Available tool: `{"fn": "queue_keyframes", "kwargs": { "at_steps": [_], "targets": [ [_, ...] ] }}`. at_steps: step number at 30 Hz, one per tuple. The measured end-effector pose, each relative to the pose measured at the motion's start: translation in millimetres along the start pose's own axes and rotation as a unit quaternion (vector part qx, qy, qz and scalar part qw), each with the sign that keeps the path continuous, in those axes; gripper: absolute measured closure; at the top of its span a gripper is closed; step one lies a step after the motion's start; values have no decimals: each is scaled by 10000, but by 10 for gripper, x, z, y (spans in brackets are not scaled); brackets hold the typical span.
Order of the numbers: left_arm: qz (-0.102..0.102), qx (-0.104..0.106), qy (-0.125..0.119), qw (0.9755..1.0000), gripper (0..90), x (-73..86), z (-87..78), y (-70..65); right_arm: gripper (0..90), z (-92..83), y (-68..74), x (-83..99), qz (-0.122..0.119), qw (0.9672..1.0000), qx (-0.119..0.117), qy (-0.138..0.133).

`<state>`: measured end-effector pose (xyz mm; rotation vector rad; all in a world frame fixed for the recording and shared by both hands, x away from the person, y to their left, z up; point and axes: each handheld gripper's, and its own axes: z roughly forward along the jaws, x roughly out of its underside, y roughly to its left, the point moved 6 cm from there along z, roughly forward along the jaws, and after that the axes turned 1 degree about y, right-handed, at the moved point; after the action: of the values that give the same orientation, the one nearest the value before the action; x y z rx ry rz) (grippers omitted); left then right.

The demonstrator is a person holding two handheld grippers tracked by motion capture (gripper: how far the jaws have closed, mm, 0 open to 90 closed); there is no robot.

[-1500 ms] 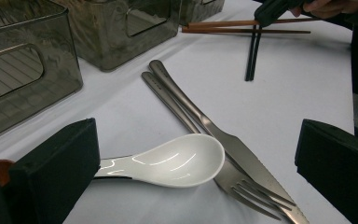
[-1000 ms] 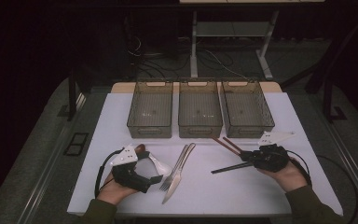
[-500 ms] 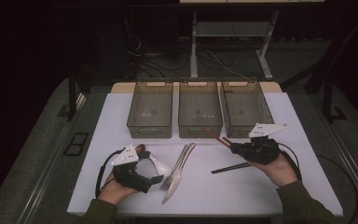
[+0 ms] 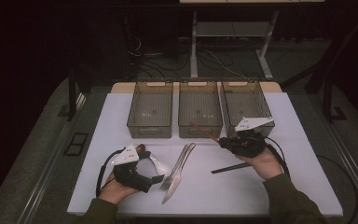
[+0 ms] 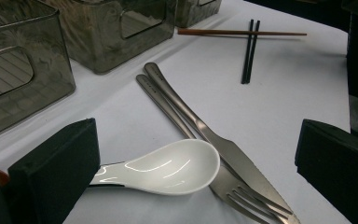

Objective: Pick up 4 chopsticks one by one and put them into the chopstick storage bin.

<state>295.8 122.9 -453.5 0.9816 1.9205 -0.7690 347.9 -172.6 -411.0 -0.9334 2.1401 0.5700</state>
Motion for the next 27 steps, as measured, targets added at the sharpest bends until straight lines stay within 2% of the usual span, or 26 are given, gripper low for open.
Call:
{"fn": "queue_keyframes", "kwargs": {
  "at_steps": [8,27],
  "targets": [
    [-2,10,35,10000,0,-3,16,2,836,107,22,-177,39,10000,-34,-58],
    [18,4,18,10000,0,-11,-1,-3,836,418,85,-607,-4,10000,25,35]
  ]
}}
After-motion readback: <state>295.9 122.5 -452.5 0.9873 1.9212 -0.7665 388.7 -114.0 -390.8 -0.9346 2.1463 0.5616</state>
